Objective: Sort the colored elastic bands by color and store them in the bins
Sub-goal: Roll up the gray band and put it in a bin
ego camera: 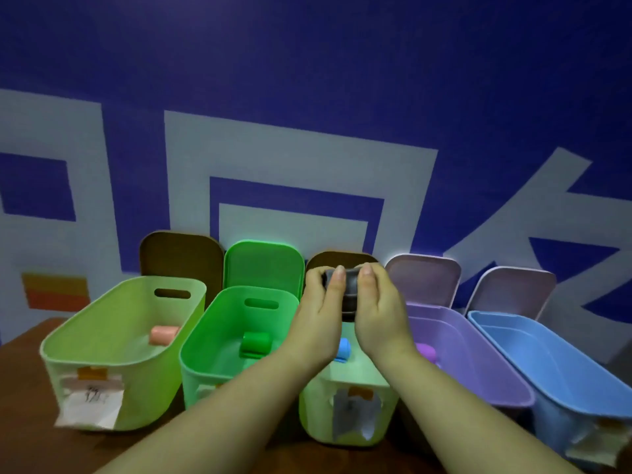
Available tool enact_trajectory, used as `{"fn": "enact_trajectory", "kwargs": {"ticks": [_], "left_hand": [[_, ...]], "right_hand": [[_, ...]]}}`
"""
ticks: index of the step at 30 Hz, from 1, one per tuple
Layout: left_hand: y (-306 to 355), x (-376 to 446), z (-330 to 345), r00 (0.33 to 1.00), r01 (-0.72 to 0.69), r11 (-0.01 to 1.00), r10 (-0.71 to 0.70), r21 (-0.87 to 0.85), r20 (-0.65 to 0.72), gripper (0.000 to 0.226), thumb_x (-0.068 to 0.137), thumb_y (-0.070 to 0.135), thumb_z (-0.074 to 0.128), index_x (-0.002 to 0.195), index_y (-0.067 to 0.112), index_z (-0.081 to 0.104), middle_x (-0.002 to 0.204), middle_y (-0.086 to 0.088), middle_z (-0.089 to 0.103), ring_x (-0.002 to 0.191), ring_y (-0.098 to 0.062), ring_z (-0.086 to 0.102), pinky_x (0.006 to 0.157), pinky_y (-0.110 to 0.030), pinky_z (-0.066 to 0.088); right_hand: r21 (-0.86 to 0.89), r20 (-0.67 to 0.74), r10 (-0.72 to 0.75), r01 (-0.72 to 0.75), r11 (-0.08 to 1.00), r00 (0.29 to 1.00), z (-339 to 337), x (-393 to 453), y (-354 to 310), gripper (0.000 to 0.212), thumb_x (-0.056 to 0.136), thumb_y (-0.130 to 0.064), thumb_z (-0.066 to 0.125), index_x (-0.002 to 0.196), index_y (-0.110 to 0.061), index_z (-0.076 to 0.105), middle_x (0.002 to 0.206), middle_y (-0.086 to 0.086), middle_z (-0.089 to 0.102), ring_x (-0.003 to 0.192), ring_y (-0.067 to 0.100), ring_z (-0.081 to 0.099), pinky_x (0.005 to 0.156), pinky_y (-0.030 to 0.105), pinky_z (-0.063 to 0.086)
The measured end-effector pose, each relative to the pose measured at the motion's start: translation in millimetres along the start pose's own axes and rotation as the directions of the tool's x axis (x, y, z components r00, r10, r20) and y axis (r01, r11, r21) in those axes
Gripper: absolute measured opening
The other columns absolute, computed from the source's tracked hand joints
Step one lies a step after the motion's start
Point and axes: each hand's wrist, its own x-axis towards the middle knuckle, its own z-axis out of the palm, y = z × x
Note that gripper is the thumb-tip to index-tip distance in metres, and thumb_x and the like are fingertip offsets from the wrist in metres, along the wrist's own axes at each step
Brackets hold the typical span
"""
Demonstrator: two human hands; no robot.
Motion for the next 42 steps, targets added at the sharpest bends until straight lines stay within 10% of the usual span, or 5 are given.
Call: {"fn": "enact_trajectory", "kwargs": {"ticks": [12, 24, 32, 36, 42], "left_hand": [[164, 121, -37, 0.931, 0.325, 0.942, -0.304, -0.083, 0.203, 0.091, 0.056, 0.089, 0.026, 0.108, 0.016, 0.044, 0.101, -0.012, 0.057, 0.093, -0.028, 0.059, 0.092, -0.045, 0.045], [213, 143, 18, 0.96, 0.125, 0.982, -0.085, -0.139, 0.268, 0.038, 0.099, 0.044, 0.031, 0.109, 0.01, 0.044, 0.094, -0.002, 0.058, 0.081, -0.012, 0.057, 0.071, -0.024, 0.049], [214, 131, 129, 0.968, 0.023, 0.993, 0.006, -0.112, 0.25, 0.021, 0.097, 0.041, 0.042, 0.105, 0.021, 0.04, 0.091, 0.003, 0.054, 0.085, -0.012, 0.056, 0.069, -0.009, 0.044], [208, 132, 187, 0.935, -0.073, 0.996, 0.087, -0.054, 0.344, 0.032, 0.083, 0.054, 0.05, 0.106, 0.033, 0.041, 0.105, 0.0, 0.057, 0.092, -0.008, 0.061, 0.081, -0.021, 0.049], [211, 136, 239, 0.841, 0.399, 0.885, -0.25, -0.239, 0.479, 0.062, 0.077, 0.056, 0.061, 0.124, 0.016, 0.052, 0.106, -0.004, 0.066, 0.09, -0.012, 0.064, 0.072, -0.022, 0.049]], "right_hand": [[-0.192, -0.163, -0.071, 0.039, 0.981, 0.984, -26, 123, -139, 0.068, 0.08, -0.062, 0.014, 0.105, -0.015, 0.056, 0.095, 0.006, 0.065, 0.085, 0.029, 0.059, 0.064, 0.029, 0.038], [-0.049, -0.255, -0.05, 0.038, 0.998, 0.966, -89, 150, -153, 0.051, 0.082, -0.061, 0.024, 0.105, -0.025, 0.05, 0.101, -0.003, 0.058, 0.084, 0.01, 0.057, 0.066, 0.007, 0.043], [0.393, 0.087, 0.467, -0.461, 0.796, 0.88, -196, 158, -108, 0.065, 0.081, -0.076, 0.034, 0.106, -0.022, 0.06, 0.089, 0.005, 0.065, 0.066, 0.014, 0.06, 0.05, 0.025, 0.043], [0.475, 0.27, 0.48, -0.549, 0.688, 0.835, -271, 173, -86, 0.029, 0.091, -0.047, 0.05, 0.098, -0.02, 0.059, 0.077, 0.004, 0.063, 0.059, 0.013, 0.057, 0.051, 0.024, 0.039], [0.436, 0.278, 0.363, -0.454, 0.778, 0.889, -337, 184, -42, 0.022, 0.092, -0.019, 0.056, 0.113, -0.02, 0.051, 0.107, 0.006, 0.061, 0.086, 0.014, 0.064, 0.064, 0.023, 0.049]]}}
